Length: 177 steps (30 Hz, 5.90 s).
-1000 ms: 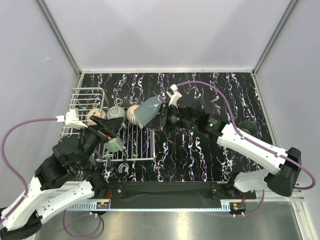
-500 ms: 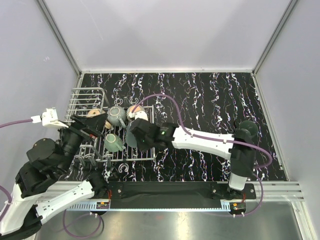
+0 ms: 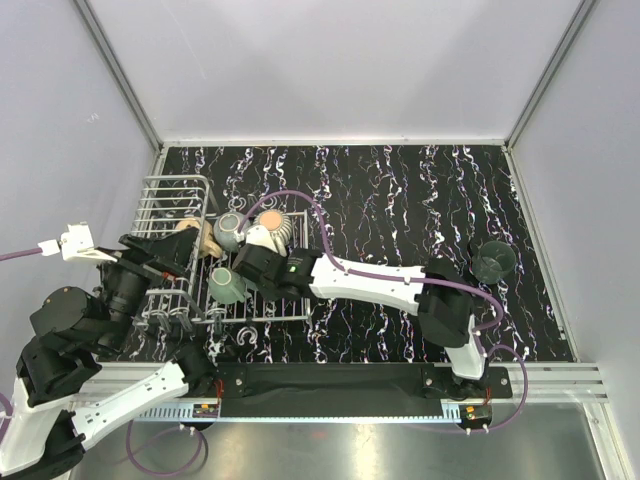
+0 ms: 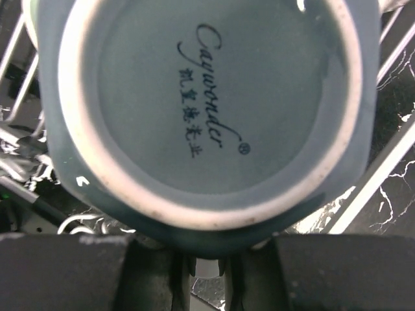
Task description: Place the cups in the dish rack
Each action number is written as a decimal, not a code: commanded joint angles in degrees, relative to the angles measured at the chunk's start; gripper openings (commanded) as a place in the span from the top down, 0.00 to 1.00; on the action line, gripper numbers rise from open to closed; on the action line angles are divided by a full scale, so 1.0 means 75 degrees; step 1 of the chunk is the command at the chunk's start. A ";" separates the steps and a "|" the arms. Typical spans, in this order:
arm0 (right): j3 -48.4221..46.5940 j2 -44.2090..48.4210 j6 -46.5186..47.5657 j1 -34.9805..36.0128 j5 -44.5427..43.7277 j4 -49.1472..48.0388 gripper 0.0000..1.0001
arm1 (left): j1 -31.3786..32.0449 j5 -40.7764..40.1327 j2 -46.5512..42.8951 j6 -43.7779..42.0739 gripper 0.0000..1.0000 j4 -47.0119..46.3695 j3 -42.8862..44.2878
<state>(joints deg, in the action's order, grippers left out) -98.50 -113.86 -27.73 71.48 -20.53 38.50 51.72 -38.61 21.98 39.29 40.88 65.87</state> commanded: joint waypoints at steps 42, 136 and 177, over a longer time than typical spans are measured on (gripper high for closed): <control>-0.0345 -0.0699 0.0428 0.0336 -0.0133 -0.1103 0.22 | 0.0029 -0.0220 0.0304 0.0926 0.07 0.0174 -0.0263; 0.5821 0.5608 0.0555 -0.8749 0.4131 0.0174 1.00 | 0.0041 0.4163 0.4346 0.0855 0.13 -0.1010 0.0006; 0.3888 0.6439 -0.0370 -0.5709 0.0475 0.3070 0.14 | 0.0978 0.4351 0.9724 0.1136 0.26 -0.1303 0.1635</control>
<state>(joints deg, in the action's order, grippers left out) -65.76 -68.38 -29.19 31.31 -13.52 57.78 58.22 -6.28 91.94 47.90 30.28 74.89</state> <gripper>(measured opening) 0.856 0.756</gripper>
